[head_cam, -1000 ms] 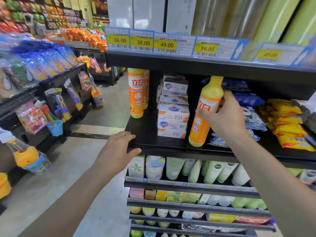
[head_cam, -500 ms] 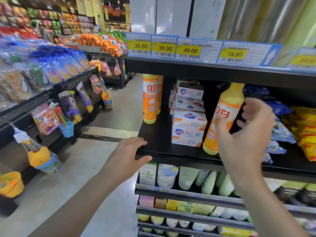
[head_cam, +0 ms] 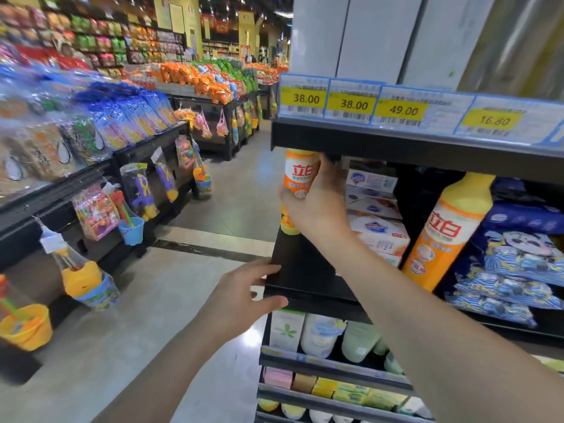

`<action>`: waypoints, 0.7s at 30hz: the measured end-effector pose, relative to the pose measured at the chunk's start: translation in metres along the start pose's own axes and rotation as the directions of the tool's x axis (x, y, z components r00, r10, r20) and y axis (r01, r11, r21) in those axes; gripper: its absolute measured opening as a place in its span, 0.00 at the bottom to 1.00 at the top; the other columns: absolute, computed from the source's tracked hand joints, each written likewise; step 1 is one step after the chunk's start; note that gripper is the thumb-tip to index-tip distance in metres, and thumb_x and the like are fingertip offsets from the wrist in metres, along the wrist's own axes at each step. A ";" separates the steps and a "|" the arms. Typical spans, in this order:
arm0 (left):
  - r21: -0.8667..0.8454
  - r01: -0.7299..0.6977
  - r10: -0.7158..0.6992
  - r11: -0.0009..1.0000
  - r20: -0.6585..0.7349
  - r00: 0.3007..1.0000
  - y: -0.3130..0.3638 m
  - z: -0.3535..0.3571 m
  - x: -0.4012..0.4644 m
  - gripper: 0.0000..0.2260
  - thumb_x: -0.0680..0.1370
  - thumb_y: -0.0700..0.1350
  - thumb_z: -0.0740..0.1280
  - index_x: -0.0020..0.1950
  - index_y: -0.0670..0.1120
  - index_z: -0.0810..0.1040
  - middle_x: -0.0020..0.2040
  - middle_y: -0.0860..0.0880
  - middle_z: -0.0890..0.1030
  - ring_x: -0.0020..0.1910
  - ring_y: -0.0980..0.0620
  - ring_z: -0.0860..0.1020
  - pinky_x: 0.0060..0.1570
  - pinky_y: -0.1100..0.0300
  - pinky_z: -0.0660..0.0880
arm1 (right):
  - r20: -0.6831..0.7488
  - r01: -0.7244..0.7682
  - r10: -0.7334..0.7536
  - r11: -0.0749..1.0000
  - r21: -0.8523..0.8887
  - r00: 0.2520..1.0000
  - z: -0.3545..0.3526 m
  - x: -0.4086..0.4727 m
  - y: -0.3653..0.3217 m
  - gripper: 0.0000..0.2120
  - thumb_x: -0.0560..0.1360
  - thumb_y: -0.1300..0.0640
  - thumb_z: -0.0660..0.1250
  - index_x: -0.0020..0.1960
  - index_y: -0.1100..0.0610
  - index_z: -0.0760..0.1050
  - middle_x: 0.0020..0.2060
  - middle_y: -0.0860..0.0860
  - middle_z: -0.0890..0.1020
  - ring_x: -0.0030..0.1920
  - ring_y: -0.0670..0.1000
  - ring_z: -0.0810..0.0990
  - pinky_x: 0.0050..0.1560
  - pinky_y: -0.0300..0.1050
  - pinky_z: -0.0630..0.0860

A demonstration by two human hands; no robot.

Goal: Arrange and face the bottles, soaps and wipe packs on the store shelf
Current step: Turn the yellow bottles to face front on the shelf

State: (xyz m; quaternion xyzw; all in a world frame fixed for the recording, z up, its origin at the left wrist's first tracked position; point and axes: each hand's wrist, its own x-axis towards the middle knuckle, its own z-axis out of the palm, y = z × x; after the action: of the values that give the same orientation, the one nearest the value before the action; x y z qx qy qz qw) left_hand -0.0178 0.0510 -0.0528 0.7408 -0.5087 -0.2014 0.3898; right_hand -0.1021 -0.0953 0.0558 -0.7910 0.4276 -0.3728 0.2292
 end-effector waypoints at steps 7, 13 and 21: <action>-0.173 0.054 -0.049 0.983 0.029 0.998 -0.011 0.003 0.005 0.29 0.71 0.51 0.81 0.70 0.61 0.77 0.71 0.65 0.74 0.63 0.56 0.79 0.63 0.50 0.80 | 0.023 -0.135 0.134 0.989 0.064 0.991 0.015 0.020 -0.016 0.37 0.80 0.52 0.69 0.81 0.52 0.51 0.76 0.53 0.65 0.75 0.55 0.65 0.72 0.50 0.65; -0.158 0.063 -0.058 0.985 0.036 0.998 -0.010 0.003 0.006 0.30 0.71 0.52 0.81 0.71 0.63 0.76 0.74 0.64 0.72 0.65 0.57 0.78 0.65 0.51 0.79 | -0.005 -0.123 0.123 0.992 0.000 0.992 0.011 0.021 -0.010 0.33 0.81 0.53 0.68 0.78 0.49 0.54 0.74 0.52 0.67 0.74 0.57 0.68 0.69 0.57 0.70; -0.236 0.066 -0.075 0.969 -0.030 0.997 -0.003 0.003 -0.008 0.36 0.72 0.58 0.79 0.76 0.60 0.67 0.72 0.63 0.73 0.69 0.59 0.73 0.69 0.50 0.75 | 0.085 -0.051 0.060 0.994 -0.096 0.995 -0.012 -0.013 -0.008 0.39 0.77 0.45 0.70 0.79 0.44 0.49 0.66 0.51 0.76 0.62 0.57 0.79 0.58 0.57 0.80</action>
State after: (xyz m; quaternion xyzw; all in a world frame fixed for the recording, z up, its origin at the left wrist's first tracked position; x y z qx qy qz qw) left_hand -0.0216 0.0582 -0.0576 0.7108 -0.4469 -0.2596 0.4771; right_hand -0.1117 -0.0804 0.0635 -0.8043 0.4560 -0.3106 0.2207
